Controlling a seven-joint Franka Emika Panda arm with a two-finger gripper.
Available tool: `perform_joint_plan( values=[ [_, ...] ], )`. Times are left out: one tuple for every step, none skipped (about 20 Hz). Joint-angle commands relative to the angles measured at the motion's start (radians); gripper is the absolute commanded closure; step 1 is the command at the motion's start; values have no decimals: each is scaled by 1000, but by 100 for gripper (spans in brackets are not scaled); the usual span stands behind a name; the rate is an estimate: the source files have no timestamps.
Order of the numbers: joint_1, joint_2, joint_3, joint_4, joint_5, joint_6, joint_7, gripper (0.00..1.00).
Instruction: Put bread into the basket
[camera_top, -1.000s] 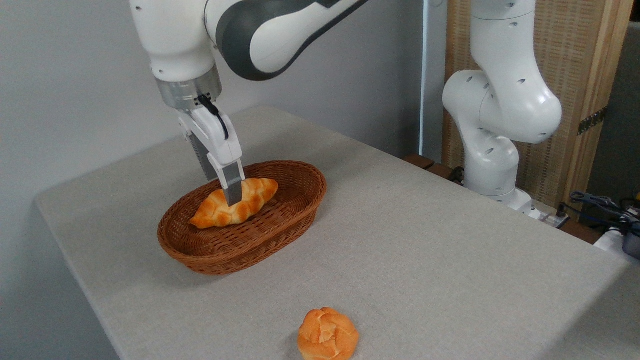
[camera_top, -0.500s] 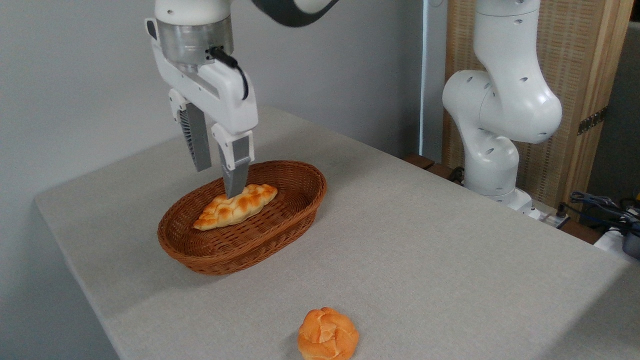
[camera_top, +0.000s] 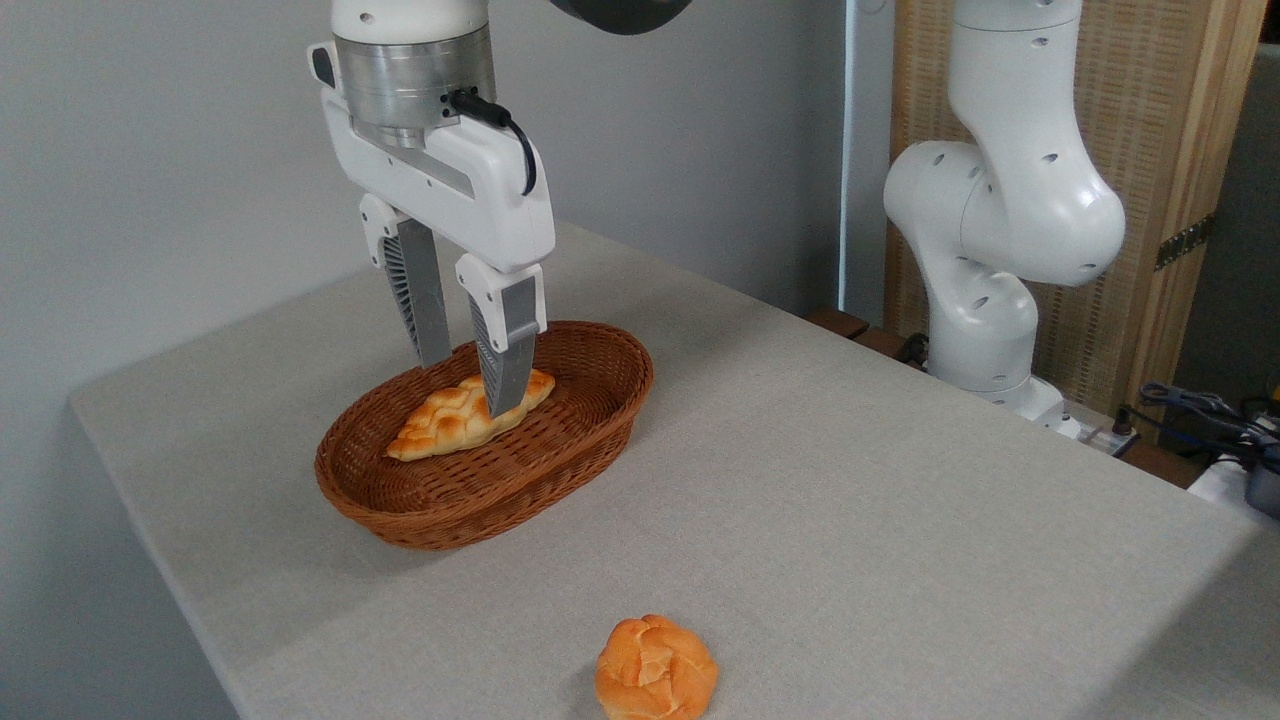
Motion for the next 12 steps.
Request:
perform_joint_plan(
  values=[
    [-1,-7,5,28,8,-52,5,0],
    [-1,-7,7,50,8,-78,3,0],
    [-1,-5,7,65,6,-96,3,0],
    [-1,-5,7,74,6,-105,2,0],
    [-1,-5,7,74,8,-109,0,0],
    [-1,-5,5,74,8,-110,-2,0],
    [-1,-5,7,74,8,-110,-2,0],
    [-1,-5,7,74,8,-110,-2,0],
    [-1,-5,7,74,11,-112,-3,0],
    [-1,-5,7,74,17,-112,-2,0],
    [-1,-5,5,74,26,-112,-2,0],
    [-1,-5,4,74,34,-112,-2,0]
  ],
)
